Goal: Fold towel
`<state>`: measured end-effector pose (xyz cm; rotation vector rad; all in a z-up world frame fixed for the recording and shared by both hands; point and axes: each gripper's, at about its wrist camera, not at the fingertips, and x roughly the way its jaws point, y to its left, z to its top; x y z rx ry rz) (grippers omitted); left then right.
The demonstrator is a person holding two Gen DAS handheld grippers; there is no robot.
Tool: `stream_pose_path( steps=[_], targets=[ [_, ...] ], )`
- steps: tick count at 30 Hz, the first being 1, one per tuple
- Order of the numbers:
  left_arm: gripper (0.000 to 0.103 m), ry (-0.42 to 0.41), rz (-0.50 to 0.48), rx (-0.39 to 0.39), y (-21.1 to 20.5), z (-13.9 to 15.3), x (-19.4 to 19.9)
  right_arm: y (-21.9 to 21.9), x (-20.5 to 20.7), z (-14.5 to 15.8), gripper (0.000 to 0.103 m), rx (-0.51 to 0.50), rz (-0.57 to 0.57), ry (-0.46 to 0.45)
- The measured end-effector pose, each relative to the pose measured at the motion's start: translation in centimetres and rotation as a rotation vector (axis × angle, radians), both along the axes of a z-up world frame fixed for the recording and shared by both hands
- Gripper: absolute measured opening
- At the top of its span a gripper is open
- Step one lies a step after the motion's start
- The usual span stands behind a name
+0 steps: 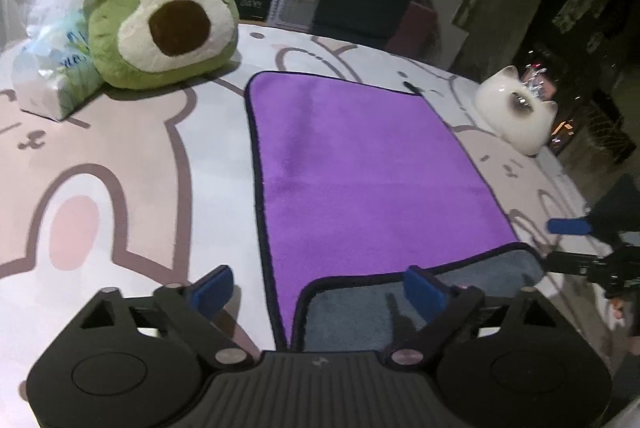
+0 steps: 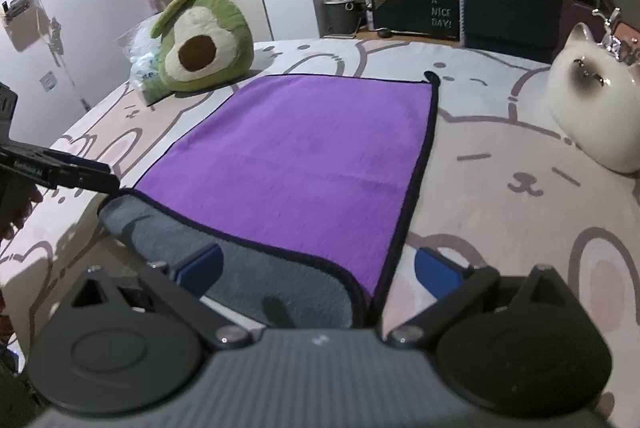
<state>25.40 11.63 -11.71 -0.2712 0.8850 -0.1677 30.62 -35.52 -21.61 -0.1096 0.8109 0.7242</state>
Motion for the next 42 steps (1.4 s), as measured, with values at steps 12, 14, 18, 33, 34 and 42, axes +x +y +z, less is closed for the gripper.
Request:
stream_pose_path(
  steps=[12, 14, 18, 33, 34, 42],
  targets=[
    [0.059, 0.074, -0.025, -0.031, 0.8, -1.3, 0.5, 0.2, 1.2, -1.5, 0.055, -0.044, -0.01, 0.123],
    [0.057, 0.082, -0.026, -0.032, 1.0, -1.3, 0.5, 0.1, 1.4, -1.9, 0.049, -0.057, -0.021, 0.137],
    [0.05, 0.102, -0.039, -0.028, 1.1, -1.5, 0.3, -0.2, 1.7, -2.0, 0.039, -0.051, -0.027, 0.157],
    [0.007, 0.126, -0.085, 0.024, 0.0, -1.6, 0.7, -0.3, 1.0, -2.0, 0.016, -0.08, -0.011, 0.181],
    [0.006, 0.124, -0.082, 0.023, 0.1, -1.5, 0.7, -0.2, 0.9, -2.0, 0.014, -0.083, -0.007, 0.181],
    [0.005, 0.062, -0.073, 0.028, 0.1, 0.2, 0.4, -0.4, 0.5, -1.1, 0.006, -0.068, -0.001, 0.128]
  ],
)
